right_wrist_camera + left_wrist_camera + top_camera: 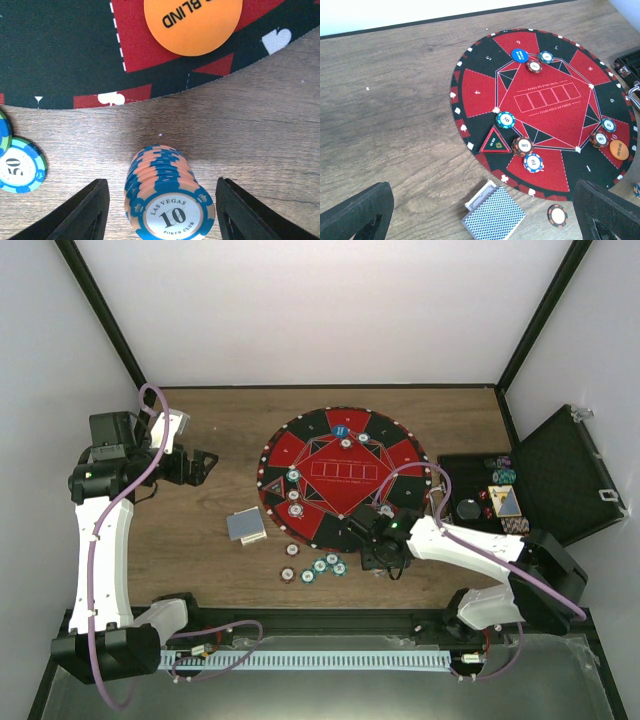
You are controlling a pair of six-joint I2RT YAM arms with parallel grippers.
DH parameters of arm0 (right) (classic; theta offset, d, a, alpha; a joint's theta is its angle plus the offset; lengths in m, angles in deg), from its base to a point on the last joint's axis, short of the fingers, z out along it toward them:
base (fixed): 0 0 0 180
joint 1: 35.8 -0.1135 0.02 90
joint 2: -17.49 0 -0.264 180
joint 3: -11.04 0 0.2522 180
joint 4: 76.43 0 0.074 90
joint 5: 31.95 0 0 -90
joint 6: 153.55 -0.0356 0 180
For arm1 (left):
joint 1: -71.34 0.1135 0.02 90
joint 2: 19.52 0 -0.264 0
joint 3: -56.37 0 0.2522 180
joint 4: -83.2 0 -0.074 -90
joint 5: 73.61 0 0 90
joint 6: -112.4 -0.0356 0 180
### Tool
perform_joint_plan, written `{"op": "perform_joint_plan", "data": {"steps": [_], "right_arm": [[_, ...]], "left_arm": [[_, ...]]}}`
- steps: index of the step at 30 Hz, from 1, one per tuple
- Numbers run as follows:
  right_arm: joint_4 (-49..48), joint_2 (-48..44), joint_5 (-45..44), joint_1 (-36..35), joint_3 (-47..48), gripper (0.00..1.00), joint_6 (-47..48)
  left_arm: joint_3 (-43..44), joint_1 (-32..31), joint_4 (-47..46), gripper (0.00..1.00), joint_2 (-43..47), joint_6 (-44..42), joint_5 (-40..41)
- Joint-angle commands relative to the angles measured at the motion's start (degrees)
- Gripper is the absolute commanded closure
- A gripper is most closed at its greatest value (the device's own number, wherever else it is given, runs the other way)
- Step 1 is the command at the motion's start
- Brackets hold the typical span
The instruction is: Distribute texas hold em gaming equipment
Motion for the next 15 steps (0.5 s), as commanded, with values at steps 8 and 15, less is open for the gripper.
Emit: {"op": "perform_joint_plan", "data": {"steps": [8,15], "right_arm": [[1.2,1.2,-0.8,-1.1,-0.2,0.38,-1.4],[2.0,-0.1,-0.8,-1.6,-0.5,0.44,-2.0]], "left_arm": [[1.5,0.3,-0.1,0.0,0.3,-0.8,-0.1],[1.4,0.3,-0.2,0.0,0.2,-0.7,-0.4]]}}
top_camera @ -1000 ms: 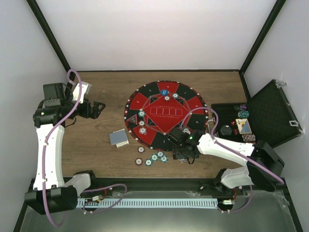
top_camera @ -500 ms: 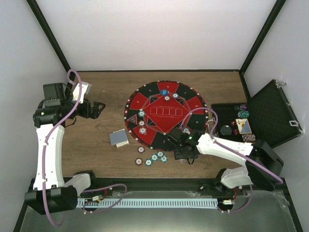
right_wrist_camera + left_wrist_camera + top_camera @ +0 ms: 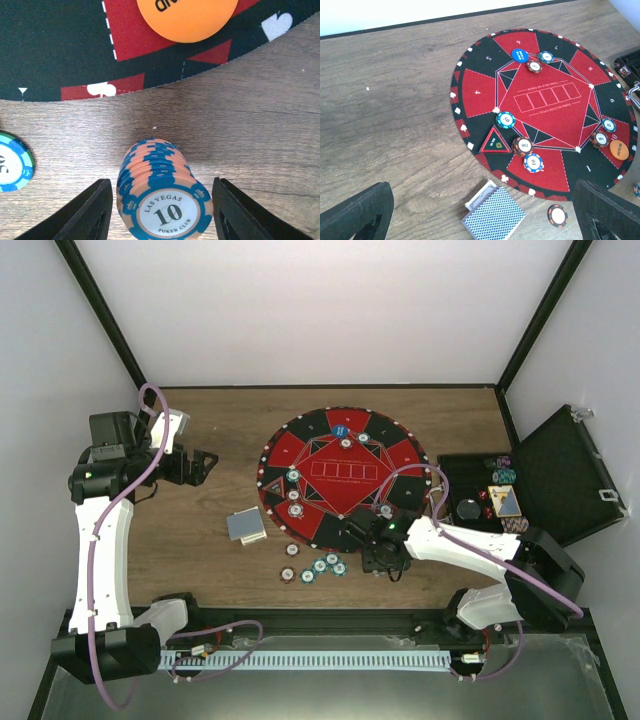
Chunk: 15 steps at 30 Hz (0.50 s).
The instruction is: Distribute texas hold em gaming equipment
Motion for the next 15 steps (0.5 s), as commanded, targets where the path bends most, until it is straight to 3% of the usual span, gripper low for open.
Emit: {"op": "perform_joint_plan", "data": {"steps": [1,15], "right_arm": [[1.4,-1.2,-0.7,-0.5,-0.3,0.45,-1.3],[1.4,-0.3,-1.1,-1.1,1.2,0.63,-1.0]], "left_arm": [[1.4,0.3,-0.2,0.0,0.2,-0.7,-0.4],[1.3,0.2,-0.3,0.0,0.3,-0.7,-0.4]]}}
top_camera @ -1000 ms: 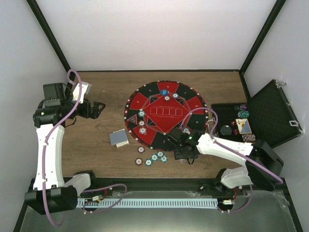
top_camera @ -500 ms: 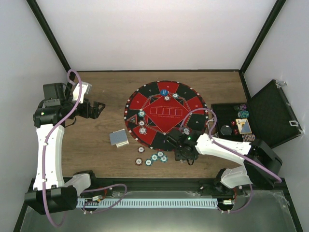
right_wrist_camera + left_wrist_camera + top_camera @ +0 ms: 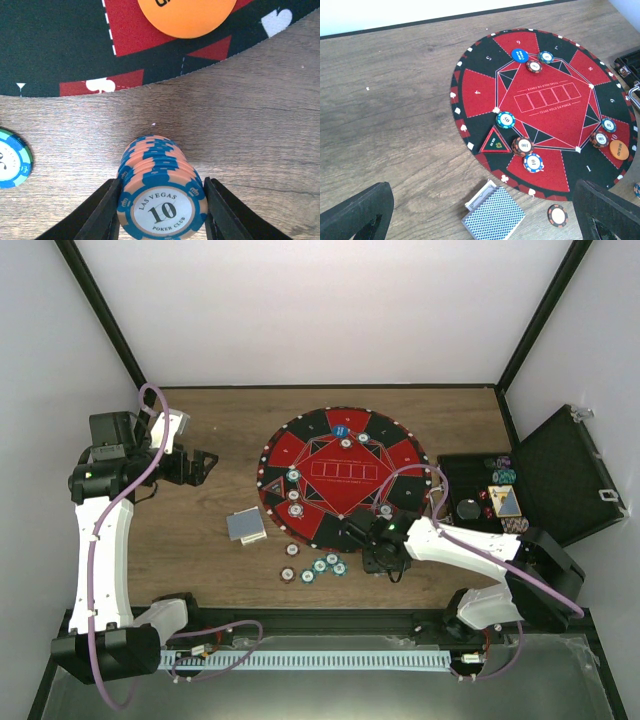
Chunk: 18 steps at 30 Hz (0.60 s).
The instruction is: Distribute texas hold em gaming equipment
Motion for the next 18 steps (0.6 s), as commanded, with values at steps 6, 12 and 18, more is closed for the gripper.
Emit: {"op": "perform_joint_plan", "data": {"steps": [6,12,18], "right_arm": [[2.6,-0.9,-1.5,-0.7,3.5,0.7,-0.3],[5.1,-1.7,-2.6,-0.7,8.6,0.75,0.3],[6.5,2.0,-5.7,2.0,19.0,0.76,4.6]], "left_arm": [[1.2,0.3,-0.4,0.0,0.2,-0.6,-0.6],[1.2,0.3,-0.5,0.0,0.1,-0.7,-0.5],[1.0,0.3,-0.6,0.0,0.1,-0.6,-0.7]]}}
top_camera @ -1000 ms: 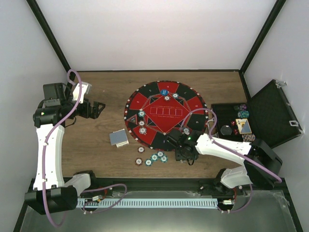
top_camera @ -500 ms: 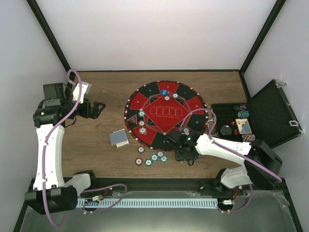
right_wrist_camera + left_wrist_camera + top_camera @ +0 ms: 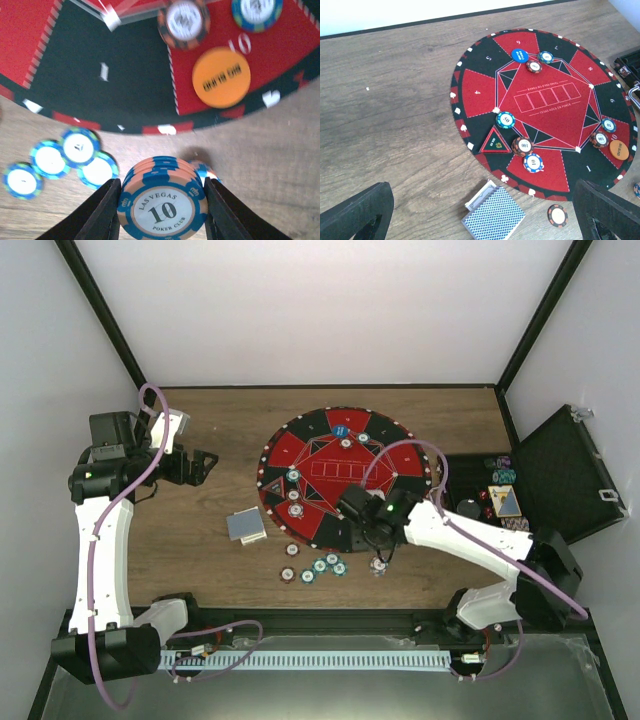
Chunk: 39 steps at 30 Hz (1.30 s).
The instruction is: Distribute texas hold em gaming equipment
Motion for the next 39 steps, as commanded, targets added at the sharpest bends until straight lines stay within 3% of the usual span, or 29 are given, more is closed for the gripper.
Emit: {"op": "perform_joint_plan", "data": {"steps": [1,11,20,28,39], "right_arm": [[0.7,3.1,-4.0,2.9,9.9,0.76,4.7],[-3.0,28.8,-3.4,15.7,42.5,0.76,22.1],[-0.1,58.5,-1.6,20.2,75.5,0.76,27.2],[-4.9,67.5,-2.0,21.6,78.4,0.76,28.2],[-7.3,70.3,-3.1,21.6,78.3,0.76,29.1]], "left_arm": [[0.9,0.3,-0.8,0.0,0.0,-0.6,-0.7],[0.6,0.3,-1.0,0.0,-0.4,-0.3,-0.2],[0.9,0.3,-1.2,0.0,-0.9,0.0,-0.5],[0.8,0.3,-0.9,0.0,-0.6,-0.3,-1.2],[-0.1,0.3,-1.0,0.0,-0.2,-1.2,-0.5]]}}
